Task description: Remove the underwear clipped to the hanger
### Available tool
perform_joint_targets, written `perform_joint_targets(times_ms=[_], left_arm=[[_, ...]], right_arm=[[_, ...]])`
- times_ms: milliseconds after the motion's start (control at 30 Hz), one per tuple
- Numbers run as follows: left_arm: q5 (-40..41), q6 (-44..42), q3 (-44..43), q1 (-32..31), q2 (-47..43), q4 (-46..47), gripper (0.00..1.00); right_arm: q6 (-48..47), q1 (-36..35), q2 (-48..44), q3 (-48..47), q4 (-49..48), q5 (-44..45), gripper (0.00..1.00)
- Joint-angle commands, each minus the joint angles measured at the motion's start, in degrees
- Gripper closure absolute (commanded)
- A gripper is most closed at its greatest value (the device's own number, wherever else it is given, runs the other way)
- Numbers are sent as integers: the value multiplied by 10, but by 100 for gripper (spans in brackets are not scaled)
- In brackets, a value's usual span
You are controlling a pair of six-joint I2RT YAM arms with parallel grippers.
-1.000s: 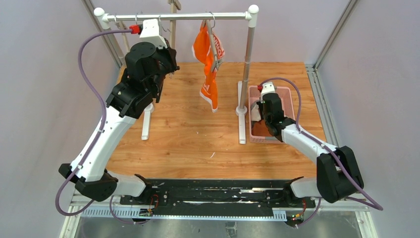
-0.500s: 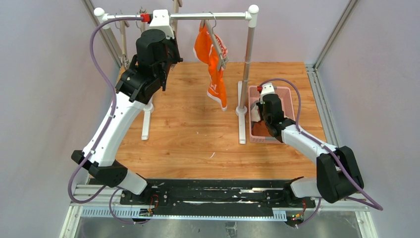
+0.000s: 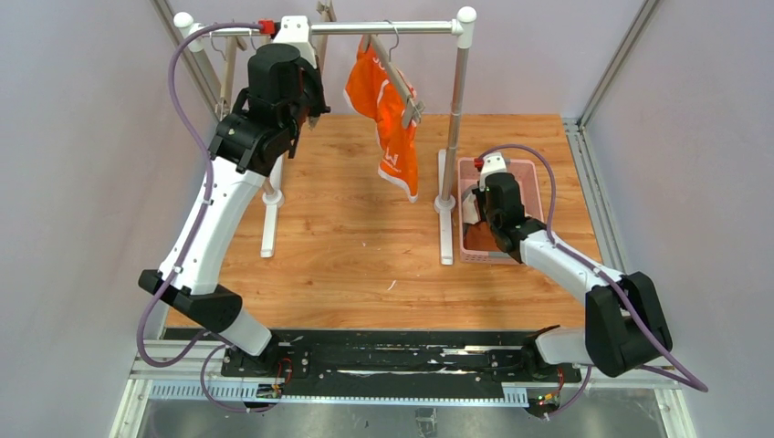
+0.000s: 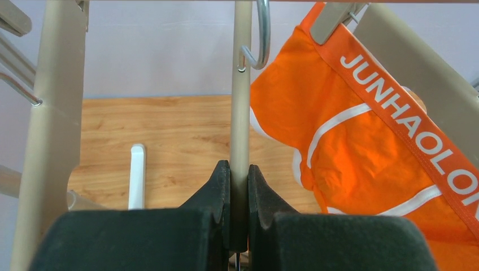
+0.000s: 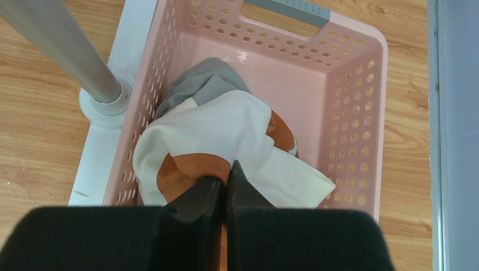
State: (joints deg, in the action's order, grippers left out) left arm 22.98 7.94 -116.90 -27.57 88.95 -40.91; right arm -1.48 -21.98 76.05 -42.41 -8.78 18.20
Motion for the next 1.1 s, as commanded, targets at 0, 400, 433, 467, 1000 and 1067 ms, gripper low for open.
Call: perform_joint_targets(times_ms=[0, 400, 433, 467, 1000, 1067], left_arm=[[-30, 8, 2, 11, -15, -21, 88], [-8, -7, 44, 11, -89, 29, 51], [-7, -10, 41, 11, -92, 30, 50], [-6, -12, 40, 11, -98, 32, 51], [-97, -42, -41, -48, -129, 10, 48], [-82, -63, -69, -98, -107, 4, 47]], right_arm=[[5, 7, -16, 8, 0, -1, 100], [2, 7, -3, -12, 11, 10, 41], [0, 7, -8, -12, 12, 10, 40], [-1, 7, -13, -15, 14, 11, 39], [-29, -30, -149, -28, 86, 57, 39], [-25, -40, -175, -29, 94, 62, 40]])
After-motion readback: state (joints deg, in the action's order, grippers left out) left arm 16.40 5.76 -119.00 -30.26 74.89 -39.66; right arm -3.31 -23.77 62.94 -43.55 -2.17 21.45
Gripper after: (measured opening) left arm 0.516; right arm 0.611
